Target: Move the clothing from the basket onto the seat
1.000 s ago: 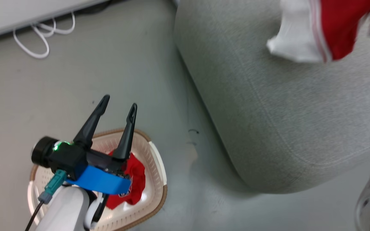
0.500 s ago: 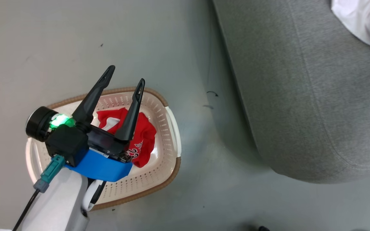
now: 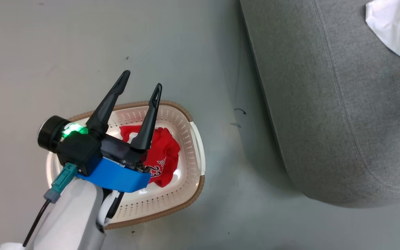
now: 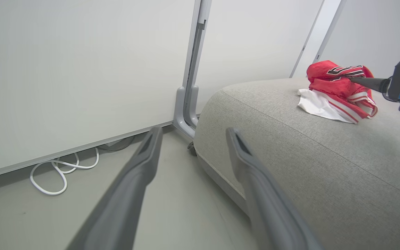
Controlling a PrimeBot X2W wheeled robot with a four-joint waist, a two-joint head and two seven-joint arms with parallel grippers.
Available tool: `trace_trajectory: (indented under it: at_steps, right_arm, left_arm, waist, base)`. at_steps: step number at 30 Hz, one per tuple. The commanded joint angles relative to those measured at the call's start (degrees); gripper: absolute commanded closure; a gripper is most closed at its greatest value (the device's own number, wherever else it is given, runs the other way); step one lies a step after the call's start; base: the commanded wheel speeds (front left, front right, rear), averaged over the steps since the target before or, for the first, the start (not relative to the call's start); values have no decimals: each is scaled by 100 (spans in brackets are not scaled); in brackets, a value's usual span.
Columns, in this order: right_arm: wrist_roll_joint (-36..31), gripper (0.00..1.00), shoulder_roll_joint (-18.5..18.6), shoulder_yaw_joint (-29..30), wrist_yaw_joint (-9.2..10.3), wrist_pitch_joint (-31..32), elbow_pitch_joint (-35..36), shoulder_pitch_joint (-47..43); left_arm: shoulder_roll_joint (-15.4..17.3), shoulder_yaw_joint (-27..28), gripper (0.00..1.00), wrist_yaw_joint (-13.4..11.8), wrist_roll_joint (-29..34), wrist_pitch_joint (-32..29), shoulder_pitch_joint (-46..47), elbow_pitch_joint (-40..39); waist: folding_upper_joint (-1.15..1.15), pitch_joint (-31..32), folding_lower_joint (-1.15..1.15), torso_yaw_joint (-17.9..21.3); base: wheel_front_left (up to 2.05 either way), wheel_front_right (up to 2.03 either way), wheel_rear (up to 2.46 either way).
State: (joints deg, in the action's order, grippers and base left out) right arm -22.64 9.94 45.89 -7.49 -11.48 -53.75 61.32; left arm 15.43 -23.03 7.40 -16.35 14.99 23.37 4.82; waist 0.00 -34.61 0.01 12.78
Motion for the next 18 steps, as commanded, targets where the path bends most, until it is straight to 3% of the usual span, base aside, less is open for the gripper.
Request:
trace_trajectory:
  at_steps: [1,11,18]
  right_arm:
    - [-66,0,51,-61,-1,-79,-52,-159]
    - [288,0,-252,-973,-2,-366,10,-891]
    - [1167,0,-616,-2192,-2,-372,1390,-2044]
  left_arm:
    - [-54,27,0,9,-33,29,-12,34]
    - [-382,425,0,9,-188,29,-561,319]
    - [-559,880,0,9,-209,29,-1029,568]
  waist:
    - [0,220,-1,-87]
    - [0,1283,-1,-217]
    - [0,2021,-1,-332]
  base:
    - [0,0,0]
    - [0,0,0]
    - [0,0,0]
